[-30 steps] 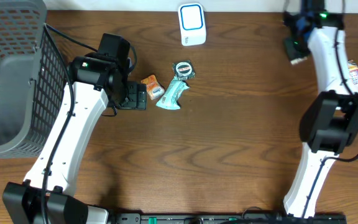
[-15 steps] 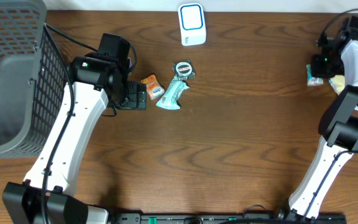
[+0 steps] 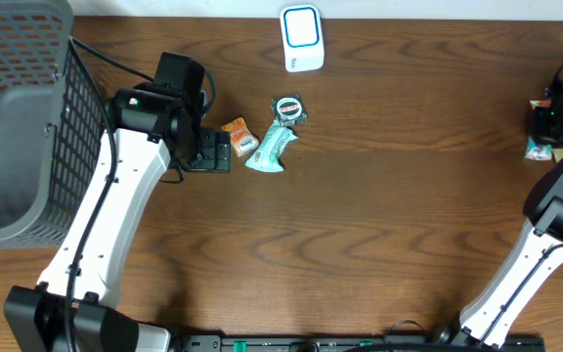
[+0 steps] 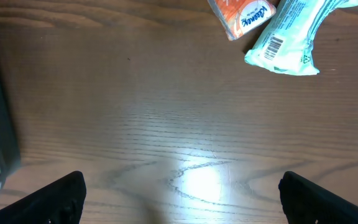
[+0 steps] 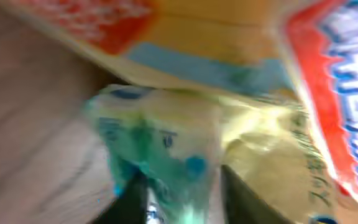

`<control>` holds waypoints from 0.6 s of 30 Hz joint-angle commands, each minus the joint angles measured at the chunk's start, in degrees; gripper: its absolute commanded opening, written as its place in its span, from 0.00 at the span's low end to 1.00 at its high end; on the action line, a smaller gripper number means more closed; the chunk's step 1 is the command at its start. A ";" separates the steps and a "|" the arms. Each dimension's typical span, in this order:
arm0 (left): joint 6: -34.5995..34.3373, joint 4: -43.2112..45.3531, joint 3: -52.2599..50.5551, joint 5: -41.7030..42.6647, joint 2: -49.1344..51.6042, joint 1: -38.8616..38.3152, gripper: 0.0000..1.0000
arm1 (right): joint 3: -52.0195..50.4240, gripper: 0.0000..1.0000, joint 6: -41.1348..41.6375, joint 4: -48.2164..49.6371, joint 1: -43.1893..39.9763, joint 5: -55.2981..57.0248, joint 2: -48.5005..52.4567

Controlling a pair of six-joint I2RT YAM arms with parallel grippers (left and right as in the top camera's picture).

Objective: Scan the item barcode
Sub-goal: 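Carry the green wipes pack to the right edge and release it, then reach the right gripper back to the packets near the scanner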

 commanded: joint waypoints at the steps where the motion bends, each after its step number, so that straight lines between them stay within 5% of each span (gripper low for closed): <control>1: -0.31 -0.20 -0.15 -0.31 0.15 -0.02 0.98 | -0.35 0.38 2.69 -0.15 -0.48 1.73 -2.43; 6: -0.31 -0.20 -0.15 -0.31 0.15 -0.02 0.98 | -0.35 0.68 5.51 0.66 0.85 -7.30 -8.28; 11: -0.31 -0.20 -0.15 -0.31 0.15 -0.02 0.98 | -0.35 0.99 6.64 0.55 4.33 -38.69 -12.66; 13: -0.31 -0.20 -0.15 -0.31 0.15 -0.02 0.98 | -0.35 0.99 6.67 -0.46 6.62 -53.70 -12.87; 18: -0.31 -0.20 -0.15 -0.31 0.15 -0.02 0.98 | -0.42 0.99 6.62 -3.41 14.56 -68.46 -12.85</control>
